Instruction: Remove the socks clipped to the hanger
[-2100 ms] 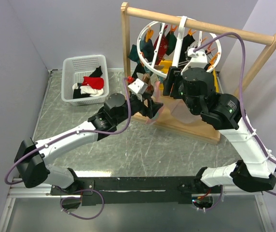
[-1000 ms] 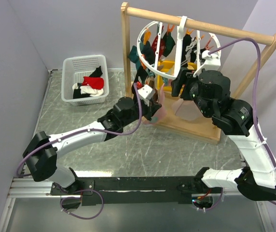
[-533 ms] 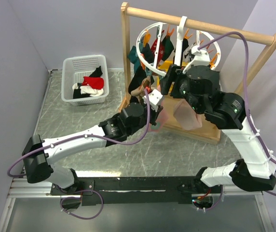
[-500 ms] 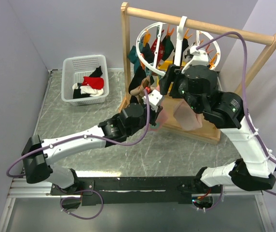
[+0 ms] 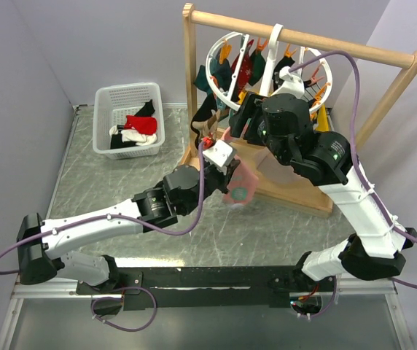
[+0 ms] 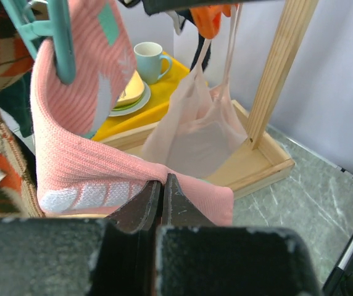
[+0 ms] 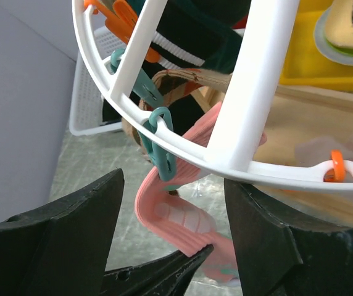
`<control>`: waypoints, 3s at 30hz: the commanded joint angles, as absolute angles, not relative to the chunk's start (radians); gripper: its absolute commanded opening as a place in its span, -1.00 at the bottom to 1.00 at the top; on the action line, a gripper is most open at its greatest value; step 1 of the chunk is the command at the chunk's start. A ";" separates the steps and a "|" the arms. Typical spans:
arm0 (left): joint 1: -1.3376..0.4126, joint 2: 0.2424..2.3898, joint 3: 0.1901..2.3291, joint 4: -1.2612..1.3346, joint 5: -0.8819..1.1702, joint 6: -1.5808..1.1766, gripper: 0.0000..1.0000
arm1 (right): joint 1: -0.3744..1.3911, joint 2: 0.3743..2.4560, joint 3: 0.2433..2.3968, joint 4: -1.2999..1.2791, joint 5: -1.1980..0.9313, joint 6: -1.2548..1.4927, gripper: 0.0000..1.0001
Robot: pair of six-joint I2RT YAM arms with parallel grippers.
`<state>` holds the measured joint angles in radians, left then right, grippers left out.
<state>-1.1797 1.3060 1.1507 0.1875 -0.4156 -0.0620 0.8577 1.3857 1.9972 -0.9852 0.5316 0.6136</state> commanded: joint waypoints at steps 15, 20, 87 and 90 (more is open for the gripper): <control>-1.200 1.215 1.169 0.247 -0.268 -0.034 -0.98 | 0.859 1.439 2.109 -0.954 0.514 0.752 0.43; -1.204 1.218 1.178 0.239 -0.272 -0.025 -0.98 | 0.864 1.476 2.166 -1.003 0.514 0.798 0.43; -0.511 1.227 1.259 -0.132 -0.324 -0.307 -0.98 | 0.888 1.181 1.726 -0.770 0.761 0.482 0.66; -0.439 1.278 1.304 -0.120 -0.296 -0.301 -0.98 | 0.890 1.114 1.681 -0.769 0.758 0.473 0.68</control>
<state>-0.5022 1.2320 1.2171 -0.1772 -0.3035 -0.3218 0.8886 1.2106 1.7164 -0.8120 0.7334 0.5117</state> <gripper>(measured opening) 0.028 0.829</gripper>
